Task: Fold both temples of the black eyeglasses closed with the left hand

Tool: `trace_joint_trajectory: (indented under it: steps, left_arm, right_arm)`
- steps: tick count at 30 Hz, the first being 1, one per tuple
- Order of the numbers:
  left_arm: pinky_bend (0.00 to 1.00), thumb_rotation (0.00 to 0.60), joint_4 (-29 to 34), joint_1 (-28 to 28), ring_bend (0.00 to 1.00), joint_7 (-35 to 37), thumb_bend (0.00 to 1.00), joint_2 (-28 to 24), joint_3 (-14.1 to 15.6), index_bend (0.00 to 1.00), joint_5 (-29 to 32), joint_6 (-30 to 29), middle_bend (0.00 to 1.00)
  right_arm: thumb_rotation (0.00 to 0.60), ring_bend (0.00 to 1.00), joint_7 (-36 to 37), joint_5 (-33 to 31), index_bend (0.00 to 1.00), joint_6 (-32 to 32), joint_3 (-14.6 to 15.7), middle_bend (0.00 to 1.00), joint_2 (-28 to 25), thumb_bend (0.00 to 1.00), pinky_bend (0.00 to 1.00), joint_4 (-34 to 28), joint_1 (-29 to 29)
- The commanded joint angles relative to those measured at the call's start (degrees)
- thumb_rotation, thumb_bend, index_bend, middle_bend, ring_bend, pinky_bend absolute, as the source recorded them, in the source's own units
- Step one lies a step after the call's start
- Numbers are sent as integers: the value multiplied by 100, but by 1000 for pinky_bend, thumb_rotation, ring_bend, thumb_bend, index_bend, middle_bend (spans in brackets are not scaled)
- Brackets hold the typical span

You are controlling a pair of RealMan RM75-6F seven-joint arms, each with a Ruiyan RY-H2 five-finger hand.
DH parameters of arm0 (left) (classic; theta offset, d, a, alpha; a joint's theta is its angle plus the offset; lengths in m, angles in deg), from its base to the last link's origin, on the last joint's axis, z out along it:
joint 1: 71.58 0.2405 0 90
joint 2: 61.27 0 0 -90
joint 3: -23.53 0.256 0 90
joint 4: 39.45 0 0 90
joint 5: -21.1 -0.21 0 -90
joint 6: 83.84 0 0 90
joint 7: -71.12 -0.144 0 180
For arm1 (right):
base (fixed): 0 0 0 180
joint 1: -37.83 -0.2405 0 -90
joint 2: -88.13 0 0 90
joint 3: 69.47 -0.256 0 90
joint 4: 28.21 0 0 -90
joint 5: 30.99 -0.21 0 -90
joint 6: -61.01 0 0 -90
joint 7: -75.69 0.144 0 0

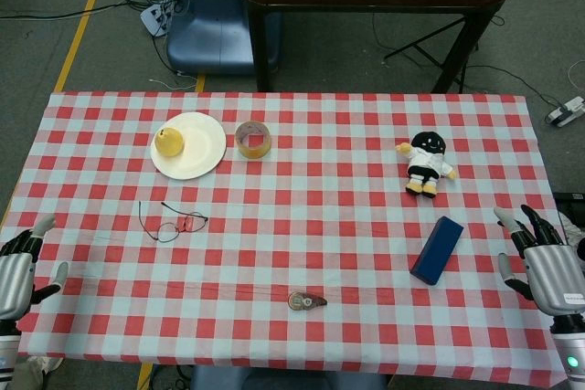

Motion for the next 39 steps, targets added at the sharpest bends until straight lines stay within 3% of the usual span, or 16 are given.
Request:
trace_joint_trajectory:
  steps: [1,11,14,18,23,26,32,39]
  left_arm:
    - [195,600,6,1,172,-11,426,5,7,70,-11,-1,181]
    - [195,600,-62,-126,179,148,427,7,16,71,-274,83,181]
    - [248,600,-116,-270,225,296,427,-14,17,74,-477,215,199]
    - [402,600,-146,-507,375,410,426,3,-15,86,-763,368,366]
    - [811,600,-95,-950,796,816,426,115,-17,152,-1173,771,797]
    - [911,600,-38,-1259,912,650,426,203,-37,162,-1294,1122,920]
    - [986,600,304,-1805,992,-304,427,456,-117,104,-1005,1949,998]
    - [1000,600,645,-2233,1000,-1754,428,865,-264,0,223,2635,1000]
  right_arm:
    - [600,37,17,-3,83,-11,-14,262,-4,491,145,13,-4]
    - [600,37,-6,-6,83,-133,-120,260,-63,492,145,7,-21]
    - [600,37,-73,-24,83,-124,-149,259,-90,492,145,-27,-41]
    - [600,37,-162,-61,83,-83,-177,259,-115,492,145,-98,-73]
    - [600,36,-252,-144,83,0,-208,259,-128,492,145,-170,-116]
    - [600,37,-296,-160,83,48,-207,259,-133,492,145,-200,-140]
    - [600,37,-365,-230,83,117,-211,259,-168,492,145,-260,-160]
    - [600,37,-329,-273,83,169,-197,259,-194,492,145,-240,-165]
